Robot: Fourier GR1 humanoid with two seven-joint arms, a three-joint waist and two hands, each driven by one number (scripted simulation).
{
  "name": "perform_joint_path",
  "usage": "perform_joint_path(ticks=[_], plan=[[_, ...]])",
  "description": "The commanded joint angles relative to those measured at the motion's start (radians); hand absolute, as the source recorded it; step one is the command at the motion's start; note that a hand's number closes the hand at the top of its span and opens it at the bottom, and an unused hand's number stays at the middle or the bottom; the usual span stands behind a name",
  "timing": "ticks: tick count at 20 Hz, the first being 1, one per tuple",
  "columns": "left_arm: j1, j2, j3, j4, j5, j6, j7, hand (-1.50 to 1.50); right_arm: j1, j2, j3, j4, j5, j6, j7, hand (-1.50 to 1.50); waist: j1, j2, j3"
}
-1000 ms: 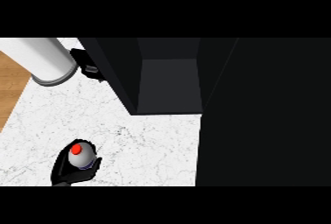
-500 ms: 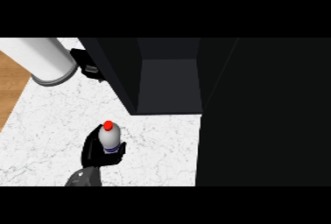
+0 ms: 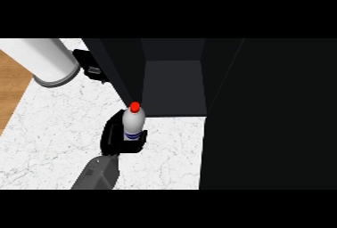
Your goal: Pick up the bottled water, place it into the cabinet and close the cabinet
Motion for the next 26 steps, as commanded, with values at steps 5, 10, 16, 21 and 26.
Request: perform_joint_path(ticks=[5, 10, 16, 21, 26], plan=[[-0.113, -0.002, -0.237, -0.122, 0.06, 0.335, 0.057, 1.5, 0.008, -0.027, -0.067, -0.088, -0.098, 0.022, 0.043, -1.5, -0.018, 0.005, -0.001], [-0.219, -0.002, -0.287, -0.171, 0.08, 0.437, 0.192, 1.5, -0.035, -0.003, -0.095, -0.052, -0.1, 0.01, 0.044, -1.5, -0.008, 0.006, 0.0], [-0.404, -0.002, -0.294, -0.063, 0.06, 0.554, 0.274, 1.5, -0.004, -0.023, -0.14, -0.076, -0.152, 0.047, 0.033, -1.5, -0.013, 0.008, 0.0], [-0.529, -0.002, -0.321, 0.058, 0.166, 0.668, 0.301, 1.5, -0.033, 0.012, -0.116, -0.053, -0.114, 0.035, 0.026, -1.5, -0.031, 0.013, -0.001], [-0.681, -0.002, -0.265, 0.258, 0.16, 0.657, 0.282, 1.5, -0.011, -0.003, -0.115, -0.1, -0.12, 0.058, 0.046, -1.5, -0.051, 0.021, -0.001]])
